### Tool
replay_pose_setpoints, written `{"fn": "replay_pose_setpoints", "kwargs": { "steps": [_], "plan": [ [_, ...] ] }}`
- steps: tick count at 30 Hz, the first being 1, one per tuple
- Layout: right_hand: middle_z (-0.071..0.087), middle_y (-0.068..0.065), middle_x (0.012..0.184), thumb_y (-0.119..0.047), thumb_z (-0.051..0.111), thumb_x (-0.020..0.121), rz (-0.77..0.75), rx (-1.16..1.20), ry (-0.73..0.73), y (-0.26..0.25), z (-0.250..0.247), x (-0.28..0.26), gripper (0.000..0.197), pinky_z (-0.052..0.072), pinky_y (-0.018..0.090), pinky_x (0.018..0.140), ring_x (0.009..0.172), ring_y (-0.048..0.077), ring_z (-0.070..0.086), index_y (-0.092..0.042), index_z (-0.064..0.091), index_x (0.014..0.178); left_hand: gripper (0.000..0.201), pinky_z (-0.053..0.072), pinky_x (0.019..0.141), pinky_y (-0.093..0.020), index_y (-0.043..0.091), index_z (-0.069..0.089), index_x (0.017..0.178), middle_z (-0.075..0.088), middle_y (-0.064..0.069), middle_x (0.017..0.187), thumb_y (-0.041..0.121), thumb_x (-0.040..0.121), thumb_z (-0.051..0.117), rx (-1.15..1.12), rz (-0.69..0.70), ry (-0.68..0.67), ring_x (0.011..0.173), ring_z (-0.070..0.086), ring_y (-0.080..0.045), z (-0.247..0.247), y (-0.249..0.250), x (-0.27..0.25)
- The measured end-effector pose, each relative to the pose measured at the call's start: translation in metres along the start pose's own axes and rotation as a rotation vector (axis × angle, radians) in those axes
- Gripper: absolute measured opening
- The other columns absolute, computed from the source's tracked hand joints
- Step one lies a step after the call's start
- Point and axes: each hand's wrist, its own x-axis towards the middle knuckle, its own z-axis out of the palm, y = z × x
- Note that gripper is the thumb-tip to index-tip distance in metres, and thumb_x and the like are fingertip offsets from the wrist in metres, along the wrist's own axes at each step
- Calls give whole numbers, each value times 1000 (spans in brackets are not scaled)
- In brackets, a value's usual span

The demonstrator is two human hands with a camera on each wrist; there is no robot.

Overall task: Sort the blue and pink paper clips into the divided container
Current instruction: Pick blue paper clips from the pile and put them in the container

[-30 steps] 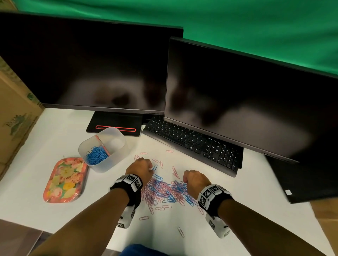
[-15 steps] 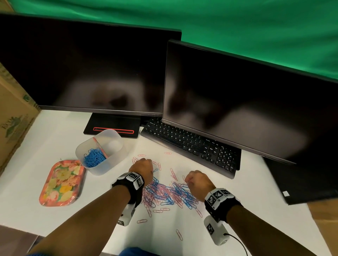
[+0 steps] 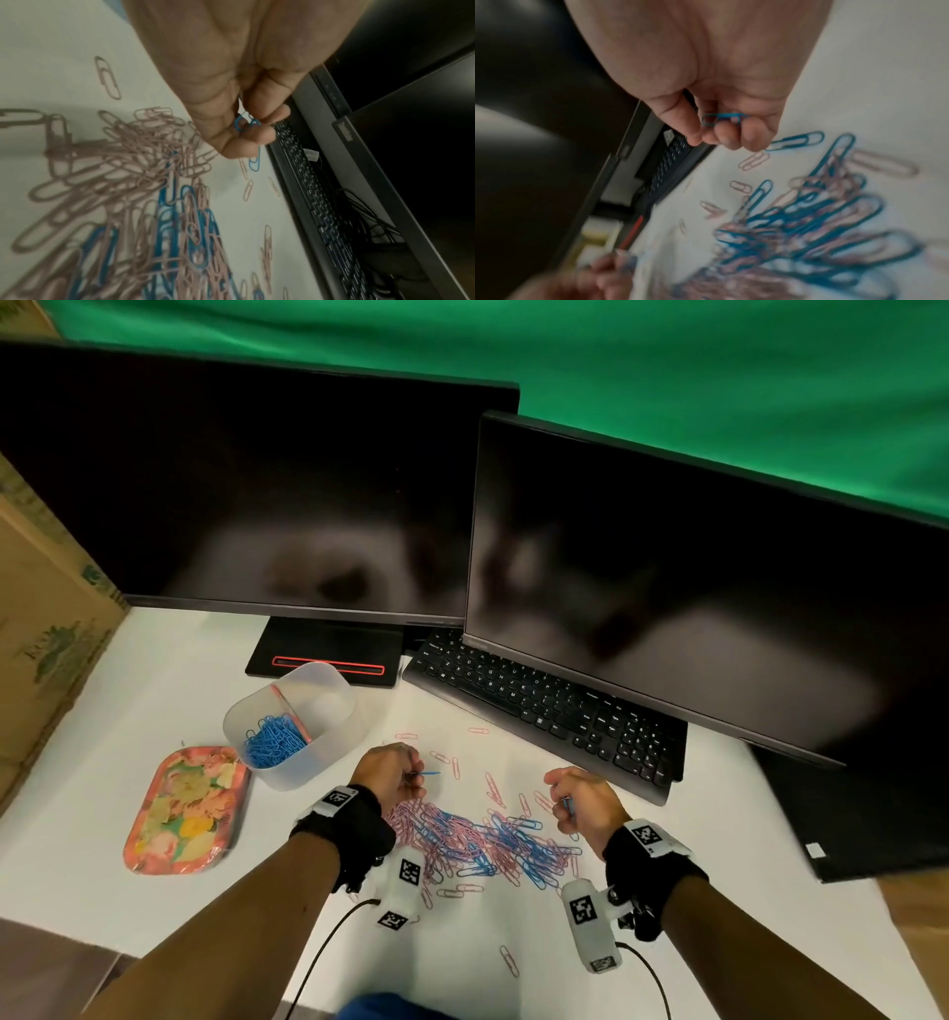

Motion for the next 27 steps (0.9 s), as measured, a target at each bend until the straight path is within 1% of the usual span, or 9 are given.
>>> {"fn": "replay_pose_setpoints", "kwargs": {
  "steps": [2, 4, 8, 11, 14, 18, 20, 23, 27],
  "plan": [
    [54, 0, 77, -4, 48, 89, -113, -462, 12, 3, 2, 0, 18, 32, 21, 53, 62, 13, 48, -16, 62, 88, 33, 41, 51, -29, 3, 46, 64, 52, -16, 70, -13, 85, 27, 34, 6, 24, 54, 41, -22, 3, -2, -1],
    [59, -5, 87, -10, 52, 86, -236, -887, 16, 8, 5, -2, 18, 45, 21, 65, 79, 13, 59, -22, 64, 94, 32, 47, 51, -28, 2, 50, 64, 59, -19, 75, -13, 87, 34, 100, 33, 24, 54, 46, -23, 6, -4, -2],
    [62, 0, 106, -5, 50, 84, -315, -1173, -52, 14, 16, -3, 27, 52, 29, 82, 95, 22, 61, -22, 61, 101, 29, 55, 68, -35, 0, 57, 66, 62, -20, 86, -9, 90, 41, 228, 85, 6, 61, 58, -24, 8, -9, 1],
    [63, 5, 108, 0, 43, 83, -319, -1225, -42, 18, 21, -2, 31, 52, 31, 81, 96, 26, 61, -19, 60, 102, 26, 55, 74, -33, -1, 57, 73, 62, -16, 80, -6, 92, 40, 300, 126, -8, 70, 64, -24, 10, -9, -2],
    [63, 5, 108, 3, 43, 83, -241, -1221, -25, 17, 23, 0, 34, 54, 30, 79, 94, 25, 62, -20, 59, 103, 33, 52, 80, -33, 3, 57, 64, 61, -11, 69, -7, 91, 41, 356, 178, -53, 77, 59, -27, 8, -9, -5],
    [61, 3, 112, 4, 47, 82, -161, -1209, -22, 16, 23, 3, 36, 55, 30, 80, 98, 23, 62, -22, 59, 105, 36, 53, 86, -39, 9, 63, 59, 69, -13, 81, -6, 87, 46, 413, 193, -103, 83, 63, -26, 5, -10, -7],
    [60, 3, 115, 2, 49, 83, -131, -1215, -30, 16, 24, 3, 34, 55, 30, 82, 101, 23, 62, -21, 60, 105, 34, 54, 78, -36, 6, 60, 63, 68, -14, 80, -11, 88, 43, 354, 171, -109, 76, 62, -25, 7, -10, -9],
    [60, 1, 118, -3, 50, 83, -109, -1171, -44, 18, 22, 2, 30, 54, 29, 86, 104, 22, 61, -22, 61, 103, 34, 51, 56, -28, 5, 53, 69, 58, -14, 68, -15, 89, 34, 176, 109, -86, 57, 51, -21, 10, -8, -11],
    [61, 1, 97, -19, 48, 88, -137, -1007, -53, 18, 13, 0, 13, 49, 27, 76, 90, 21, 58, -24, 58, 81, 33, 47, 56, -32, 4, 52, 71, 44, -10, 60, -11, 84, 27, -119, -30, -28, 52, 41, -22, 10, -9, -13]
  ]
}}
